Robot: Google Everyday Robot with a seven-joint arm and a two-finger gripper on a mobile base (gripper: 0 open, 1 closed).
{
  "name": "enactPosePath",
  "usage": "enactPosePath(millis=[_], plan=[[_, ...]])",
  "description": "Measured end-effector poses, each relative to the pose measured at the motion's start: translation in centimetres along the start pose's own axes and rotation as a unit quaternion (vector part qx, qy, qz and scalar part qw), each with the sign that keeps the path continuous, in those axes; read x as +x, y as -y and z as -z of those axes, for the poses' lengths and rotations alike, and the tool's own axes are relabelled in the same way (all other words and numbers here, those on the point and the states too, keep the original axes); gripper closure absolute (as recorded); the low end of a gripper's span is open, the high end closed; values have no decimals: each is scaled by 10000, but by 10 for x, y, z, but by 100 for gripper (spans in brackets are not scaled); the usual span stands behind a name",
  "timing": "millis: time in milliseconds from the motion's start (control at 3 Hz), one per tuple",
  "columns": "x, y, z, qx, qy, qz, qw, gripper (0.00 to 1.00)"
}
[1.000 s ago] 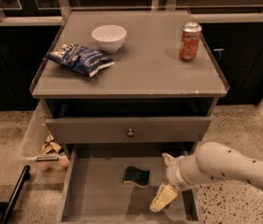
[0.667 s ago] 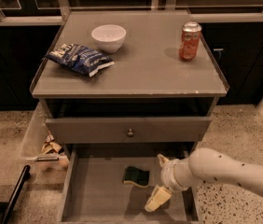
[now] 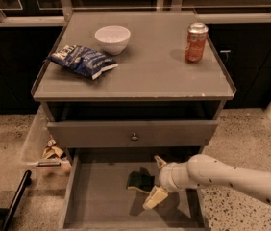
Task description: Pick sponge from middle drawer and place on counter
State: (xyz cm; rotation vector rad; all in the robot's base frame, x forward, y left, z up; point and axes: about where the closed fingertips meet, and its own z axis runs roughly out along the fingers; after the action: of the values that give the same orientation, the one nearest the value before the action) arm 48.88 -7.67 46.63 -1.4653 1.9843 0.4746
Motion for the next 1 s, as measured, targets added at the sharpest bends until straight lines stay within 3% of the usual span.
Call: enactPosePath(millis=[333,667,1000], plan=[[4,11,-30,-194,286,-28,9994,0],[11,13,-56,-450,414,-148,9980,0],[19,14,-74,-539,418,-186,9975,0]])
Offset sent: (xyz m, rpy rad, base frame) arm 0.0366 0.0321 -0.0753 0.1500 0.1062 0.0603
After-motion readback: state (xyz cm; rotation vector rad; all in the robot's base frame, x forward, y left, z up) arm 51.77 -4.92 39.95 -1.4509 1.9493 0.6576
